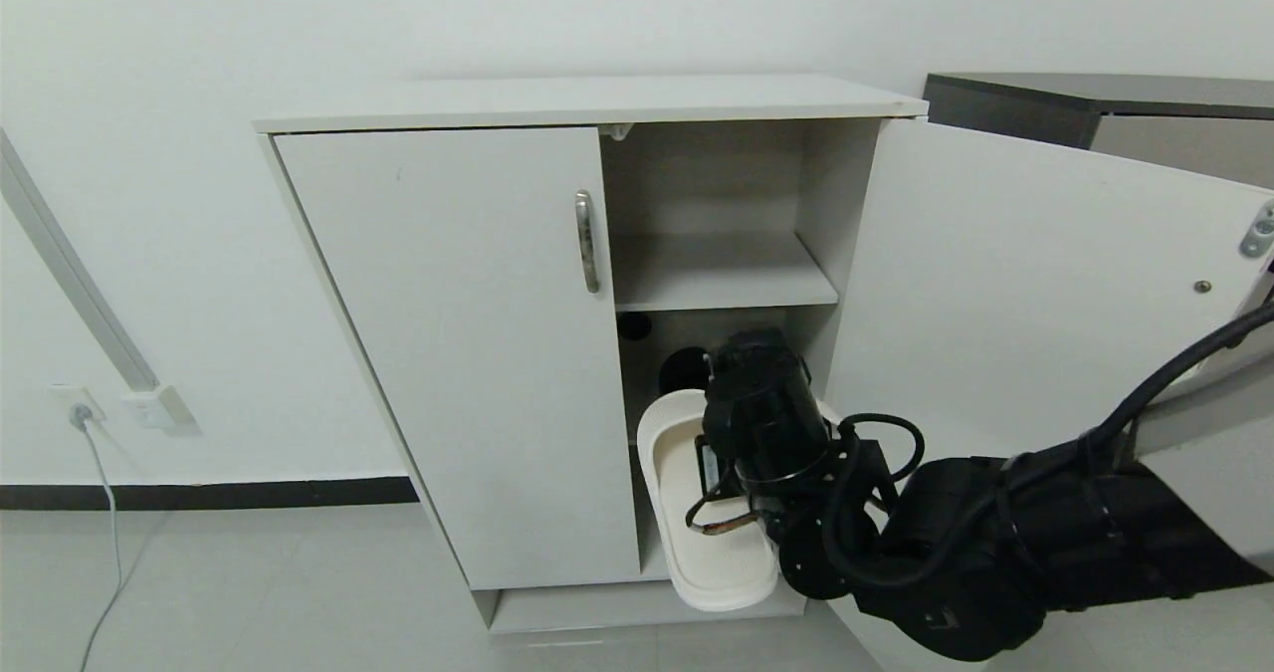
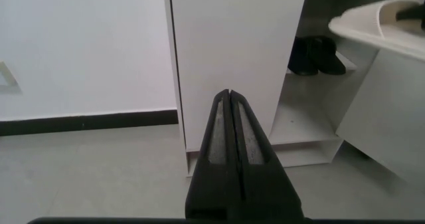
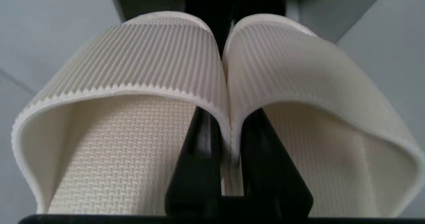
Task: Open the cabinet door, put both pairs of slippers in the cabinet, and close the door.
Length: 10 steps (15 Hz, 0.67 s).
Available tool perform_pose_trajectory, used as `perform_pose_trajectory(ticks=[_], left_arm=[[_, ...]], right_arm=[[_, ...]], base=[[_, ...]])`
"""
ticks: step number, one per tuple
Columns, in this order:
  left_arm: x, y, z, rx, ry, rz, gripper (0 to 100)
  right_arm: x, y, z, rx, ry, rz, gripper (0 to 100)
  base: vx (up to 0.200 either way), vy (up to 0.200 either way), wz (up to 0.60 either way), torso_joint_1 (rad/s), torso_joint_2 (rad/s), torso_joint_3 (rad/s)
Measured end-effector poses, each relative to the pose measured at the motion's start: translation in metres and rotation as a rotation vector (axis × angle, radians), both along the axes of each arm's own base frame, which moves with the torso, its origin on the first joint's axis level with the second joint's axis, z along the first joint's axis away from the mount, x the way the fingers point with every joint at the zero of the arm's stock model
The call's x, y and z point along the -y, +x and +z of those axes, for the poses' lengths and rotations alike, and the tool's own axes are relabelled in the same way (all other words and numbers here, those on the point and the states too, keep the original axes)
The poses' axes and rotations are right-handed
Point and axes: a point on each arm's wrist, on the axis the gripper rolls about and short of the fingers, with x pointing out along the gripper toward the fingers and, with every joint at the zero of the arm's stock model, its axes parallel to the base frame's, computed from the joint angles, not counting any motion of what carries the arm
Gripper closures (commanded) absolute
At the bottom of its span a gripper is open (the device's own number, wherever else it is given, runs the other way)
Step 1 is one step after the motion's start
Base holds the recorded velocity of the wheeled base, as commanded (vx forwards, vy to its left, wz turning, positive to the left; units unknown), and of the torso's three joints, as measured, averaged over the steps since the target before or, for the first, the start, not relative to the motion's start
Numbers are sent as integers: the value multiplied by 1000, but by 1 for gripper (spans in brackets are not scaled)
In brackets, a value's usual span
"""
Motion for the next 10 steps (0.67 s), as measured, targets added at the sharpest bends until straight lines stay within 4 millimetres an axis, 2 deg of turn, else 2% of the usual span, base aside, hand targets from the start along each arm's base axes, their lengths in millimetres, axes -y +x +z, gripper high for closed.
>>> perform_pose_trajectory(ticks=[2, 5, 10], left_arm=[[0, 0, 0, 0, 0, 0, 100], [0, 0, 0, 0, 1, 0, 100], [0, 0, 0, -1, 3, -1, 100]], right_arm=[[-9, 0, 20, 56, 16, -51, 100], [-12, 5, 38, 99, 22, -68, 100], [-6, 22, 53, 132, 40, -99, 100]], base=[[0, 0, 0, 0, 0, 0], [0, 0, 0, 0, 0, 0], [0, 0, 0, 0, 0, 0]])
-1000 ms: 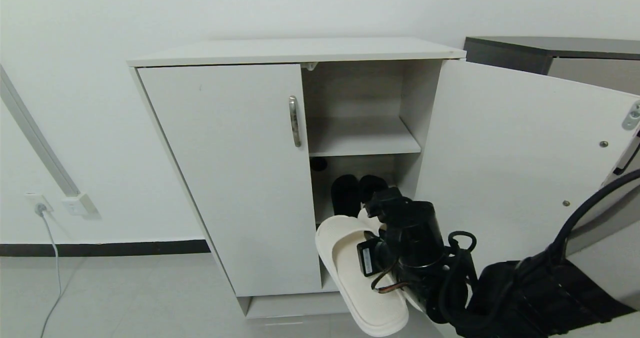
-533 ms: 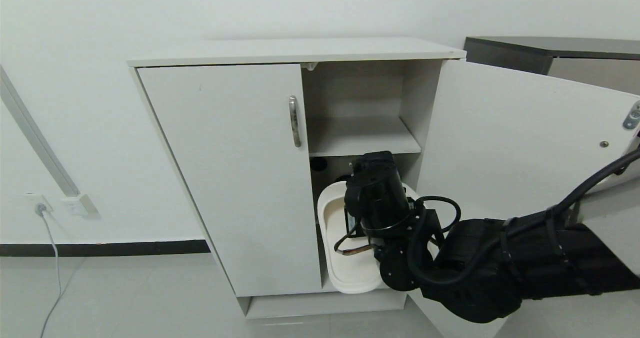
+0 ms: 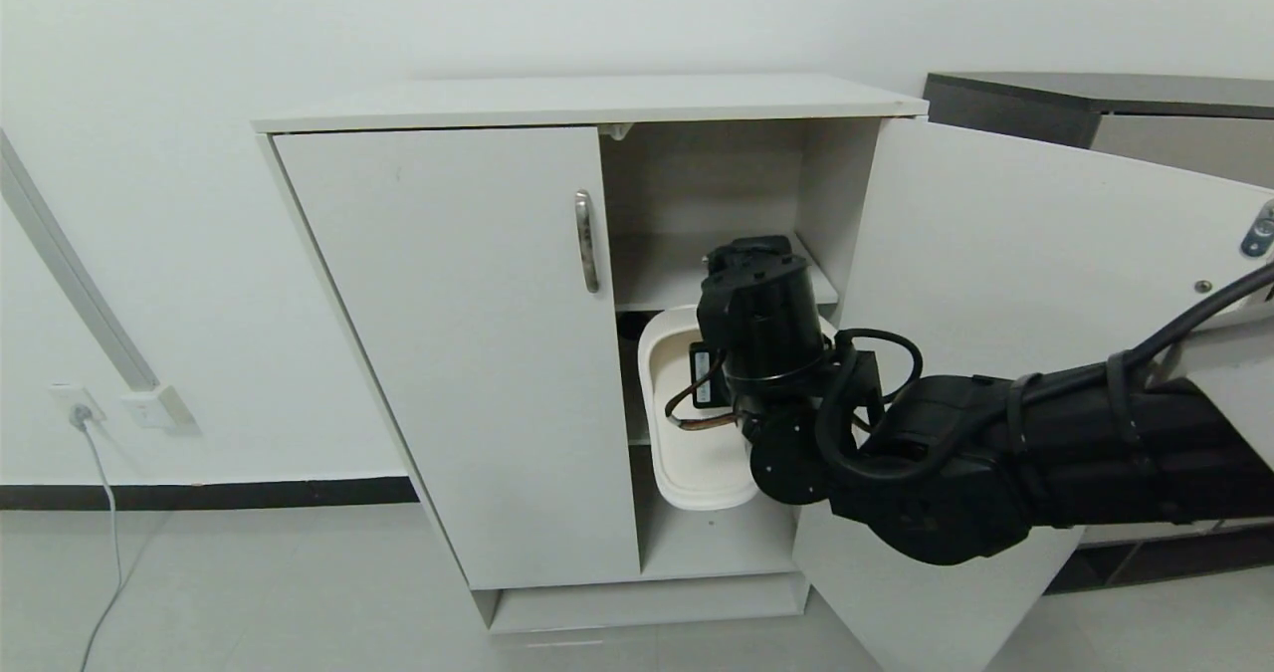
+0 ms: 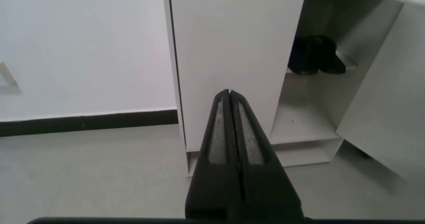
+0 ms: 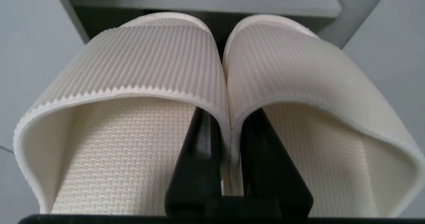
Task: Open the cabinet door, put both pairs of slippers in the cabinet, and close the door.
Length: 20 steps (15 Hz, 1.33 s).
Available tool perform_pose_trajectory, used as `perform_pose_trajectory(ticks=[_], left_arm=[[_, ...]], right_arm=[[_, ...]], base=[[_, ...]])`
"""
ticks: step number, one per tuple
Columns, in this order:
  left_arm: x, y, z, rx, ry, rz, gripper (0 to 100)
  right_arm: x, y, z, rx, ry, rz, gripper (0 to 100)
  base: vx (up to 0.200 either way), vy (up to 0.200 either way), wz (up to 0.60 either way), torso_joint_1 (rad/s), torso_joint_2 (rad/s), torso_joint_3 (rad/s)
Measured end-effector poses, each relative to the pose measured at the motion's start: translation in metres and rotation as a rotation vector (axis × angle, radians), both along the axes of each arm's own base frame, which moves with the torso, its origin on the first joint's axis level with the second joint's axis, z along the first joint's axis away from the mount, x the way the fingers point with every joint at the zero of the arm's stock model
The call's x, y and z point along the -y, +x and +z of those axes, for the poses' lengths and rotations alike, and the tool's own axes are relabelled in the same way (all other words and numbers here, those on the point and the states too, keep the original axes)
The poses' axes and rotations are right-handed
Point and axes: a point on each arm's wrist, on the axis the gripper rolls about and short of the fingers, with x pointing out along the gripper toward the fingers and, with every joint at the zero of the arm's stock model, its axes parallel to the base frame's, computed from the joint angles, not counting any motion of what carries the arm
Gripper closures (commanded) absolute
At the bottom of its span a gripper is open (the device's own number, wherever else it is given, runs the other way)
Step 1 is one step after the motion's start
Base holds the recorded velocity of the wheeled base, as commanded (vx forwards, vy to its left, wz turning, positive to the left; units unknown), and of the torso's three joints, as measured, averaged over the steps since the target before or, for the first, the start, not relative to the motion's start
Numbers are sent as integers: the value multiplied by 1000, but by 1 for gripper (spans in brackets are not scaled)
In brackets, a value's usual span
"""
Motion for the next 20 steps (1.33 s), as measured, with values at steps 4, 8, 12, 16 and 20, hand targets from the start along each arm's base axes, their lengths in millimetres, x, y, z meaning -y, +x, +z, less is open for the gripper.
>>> perform_pose_trajectory(ticks=[4, 8, 12, 16, 20], left_arm=[[0, 0, 0, 1, 0, 0, 100], [0, 0, 0, 0, 0, 0, 100], [0, 0, 0, -1, 0, 0, 100], [0, 0, 0, 0, -1, 0, 100], [0, 0, 0, 0, -3, 1, 100]], right_arm=[[3, 4, 3, 6, 4, -11, 100], [3, 4, 4, 11, -5, -8, 100], [3, 5, 4, 12, -16, -7, 100], [4, 5, 4, 11, -19, -9, 100], [4, 6, 3, 8, -14, 9, 100]], base=[[0, 0, 0, 0, 0, 0], [200, 0, 0, -1, 1, 4], [200, 0, 0, 5, 4, 6], [200, 0, 0, 5, 2, 4], [0, 0, 0, 0, 0, 0]])
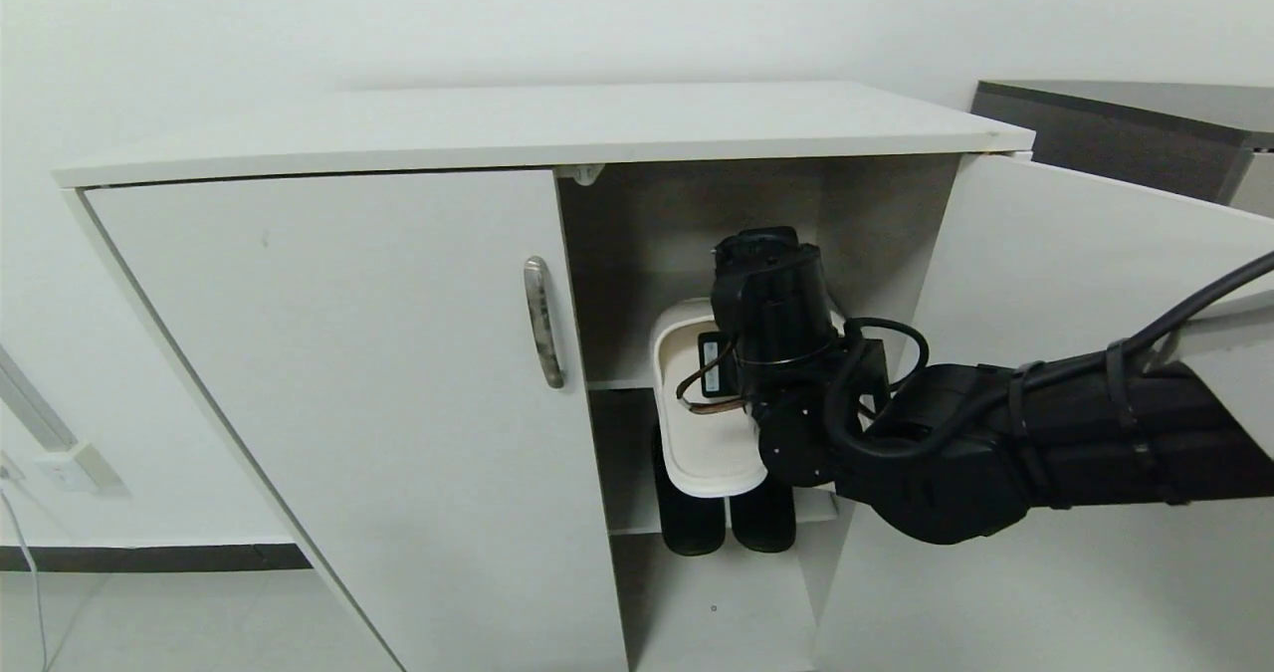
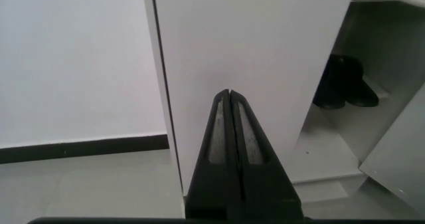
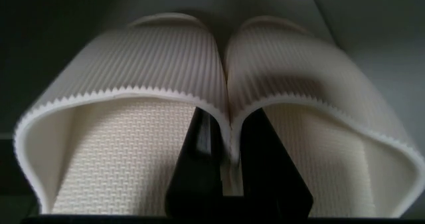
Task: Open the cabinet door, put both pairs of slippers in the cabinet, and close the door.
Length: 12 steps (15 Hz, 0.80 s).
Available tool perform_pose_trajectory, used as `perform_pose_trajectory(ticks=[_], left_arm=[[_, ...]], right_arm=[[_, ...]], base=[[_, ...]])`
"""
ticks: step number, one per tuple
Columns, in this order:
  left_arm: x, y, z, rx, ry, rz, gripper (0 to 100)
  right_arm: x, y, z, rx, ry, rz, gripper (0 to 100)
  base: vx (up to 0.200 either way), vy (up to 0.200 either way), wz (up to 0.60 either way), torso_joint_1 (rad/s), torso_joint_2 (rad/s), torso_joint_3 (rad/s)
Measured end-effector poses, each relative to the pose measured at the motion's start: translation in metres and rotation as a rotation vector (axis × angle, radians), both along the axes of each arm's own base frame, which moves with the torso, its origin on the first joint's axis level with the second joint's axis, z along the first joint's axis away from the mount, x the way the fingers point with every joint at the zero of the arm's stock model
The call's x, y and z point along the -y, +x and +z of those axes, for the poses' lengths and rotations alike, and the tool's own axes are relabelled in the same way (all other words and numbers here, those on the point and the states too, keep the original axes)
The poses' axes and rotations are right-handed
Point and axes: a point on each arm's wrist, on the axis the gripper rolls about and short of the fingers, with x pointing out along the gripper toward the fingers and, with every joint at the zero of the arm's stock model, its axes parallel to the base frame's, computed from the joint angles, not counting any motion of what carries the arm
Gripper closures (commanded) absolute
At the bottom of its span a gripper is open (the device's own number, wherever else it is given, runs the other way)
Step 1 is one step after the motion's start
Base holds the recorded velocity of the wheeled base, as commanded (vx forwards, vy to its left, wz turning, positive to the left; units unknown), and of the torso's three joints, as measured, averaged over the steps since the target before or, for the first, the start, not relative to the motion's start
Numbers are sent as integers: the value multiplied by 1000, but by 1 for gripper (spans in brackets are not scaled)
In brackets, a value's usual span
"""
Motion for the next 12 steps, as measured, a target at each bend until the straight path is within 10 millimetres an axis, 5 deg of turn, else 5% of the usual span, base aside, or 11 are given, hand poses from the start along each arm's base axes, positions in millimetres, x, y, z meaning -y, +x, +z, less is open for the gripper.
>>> perform_pose_trajectory(ticks=[4, 12], left_arm=[[0, 0, 0, 0, 0, 0, 100], [0, 0, 0, 0, -2, 0, 100]], right_arm=[[-1, 8, 0, -7, 11, 31, 100], [-2, 57, 6, -23, 29, 16, 100]], base=[[0, 0, 0, 0, 0, 0], [0, 0, 0, 0, 0, 0]])
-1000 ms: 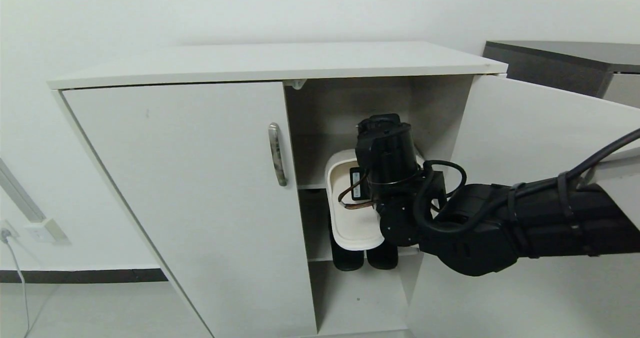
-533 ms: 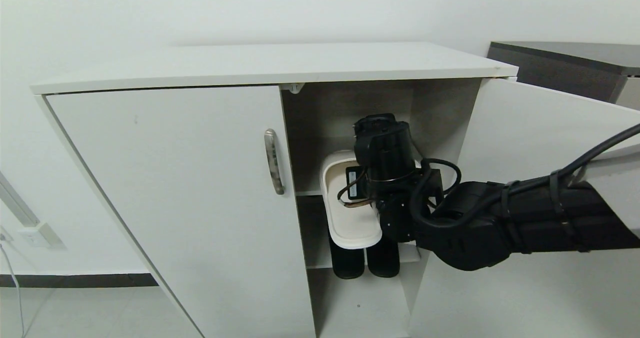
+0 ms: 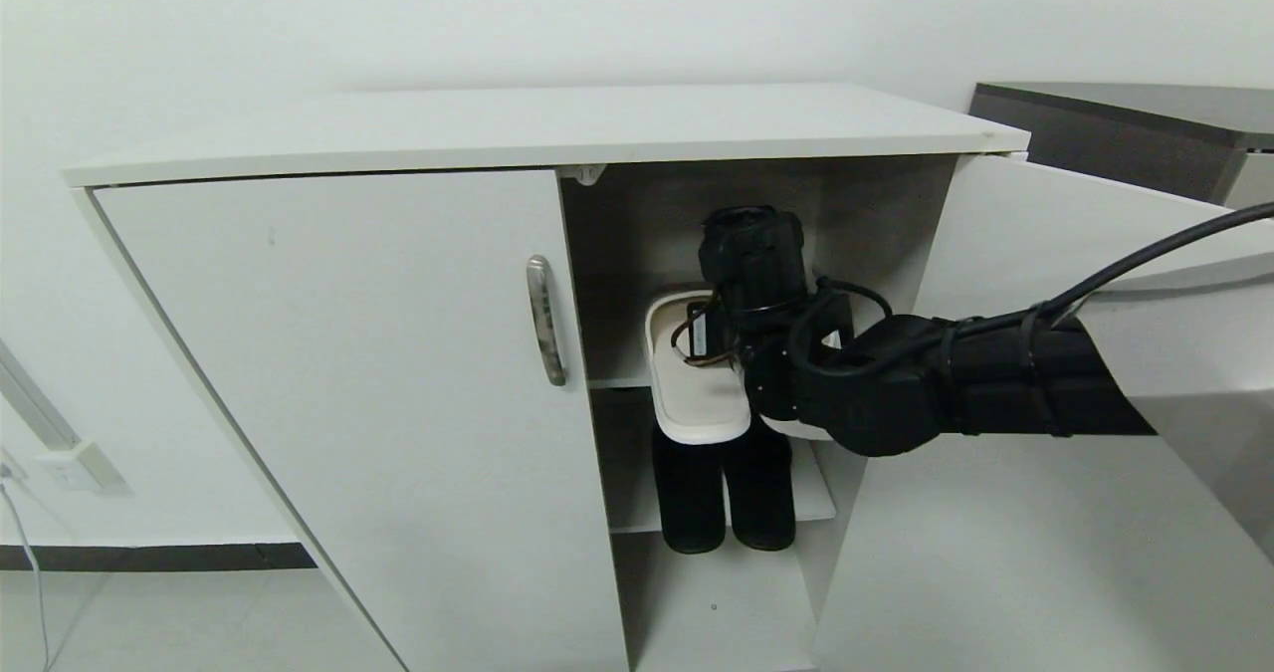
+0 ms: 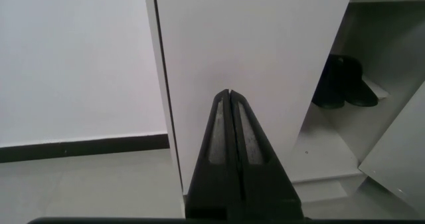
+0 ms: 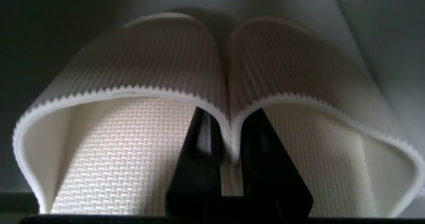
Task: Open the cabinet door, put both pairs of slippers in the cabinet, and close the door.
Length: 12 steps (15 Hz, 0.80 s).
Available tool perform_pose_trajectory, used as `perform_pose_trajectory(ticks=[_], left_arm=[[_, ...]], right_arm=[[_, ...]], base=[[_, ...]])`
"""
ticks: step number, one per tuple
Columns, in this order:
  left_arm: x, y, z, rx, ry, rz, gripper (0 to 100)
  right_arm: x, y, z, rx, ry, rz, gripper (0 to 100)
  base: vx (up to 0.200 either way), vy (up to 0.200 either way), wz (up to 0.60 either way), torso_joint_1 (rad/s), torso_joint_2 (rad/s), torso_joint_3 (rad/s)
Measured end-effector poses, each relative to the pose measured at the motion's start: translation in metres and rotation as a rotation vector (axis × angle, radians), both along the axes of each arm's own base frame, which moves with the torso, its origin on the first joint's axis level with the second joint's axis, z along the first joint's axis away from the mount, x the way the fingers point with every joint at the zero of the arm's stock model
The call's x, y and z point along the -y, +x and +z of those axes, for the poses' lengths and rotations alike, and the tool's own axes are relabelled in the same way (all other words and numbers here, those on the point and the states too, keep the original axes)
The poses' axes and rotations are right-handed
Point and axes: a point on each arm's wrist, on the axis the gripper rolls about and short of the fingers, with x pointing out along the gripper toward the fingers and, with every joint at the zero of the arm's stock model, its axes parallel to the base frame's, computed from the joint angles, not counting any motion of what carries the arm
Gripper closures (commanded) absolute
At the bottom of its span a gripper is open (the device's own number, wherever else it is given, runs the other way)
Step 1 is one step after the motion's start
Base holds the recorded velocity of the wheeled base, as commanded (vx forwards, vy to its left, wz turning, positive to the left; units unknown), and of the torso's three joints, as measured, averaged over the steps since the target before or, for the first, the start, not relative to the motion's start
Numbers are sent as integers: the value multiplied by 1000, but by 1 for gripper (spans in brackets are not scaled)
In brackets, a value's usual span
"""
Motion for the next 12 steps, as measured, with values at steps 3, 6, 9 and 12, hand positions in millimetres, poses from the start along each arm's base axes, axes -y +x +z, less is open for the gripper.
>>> perform_pose_trajectory(ticks=[3, 6, 9, 12], left_arm=[[0, 0, 0, 0, 0, 1, 100], [0, 0, 0, 0, -2, 1, 100], [0, 0, 0, 0, -2, 1, 100], [0, 0, 0, 0, -2, 3, 100]], right_arm=[[-1, 23, 7, 28, 25, -35, 100], [-1, 39, 6, 52, 37, -60, 100], [0, 47, 3, 57, 2, -65, 100], [1, 51, 1, 59, -16, -67, 100]], base=[[0, 0, 0, 0, 0, 0], [0, 0, 0, 0, 0, 0], [0, 0, 0, 0, 0, 0], [0, 0, 0, 0, 0, 0]])
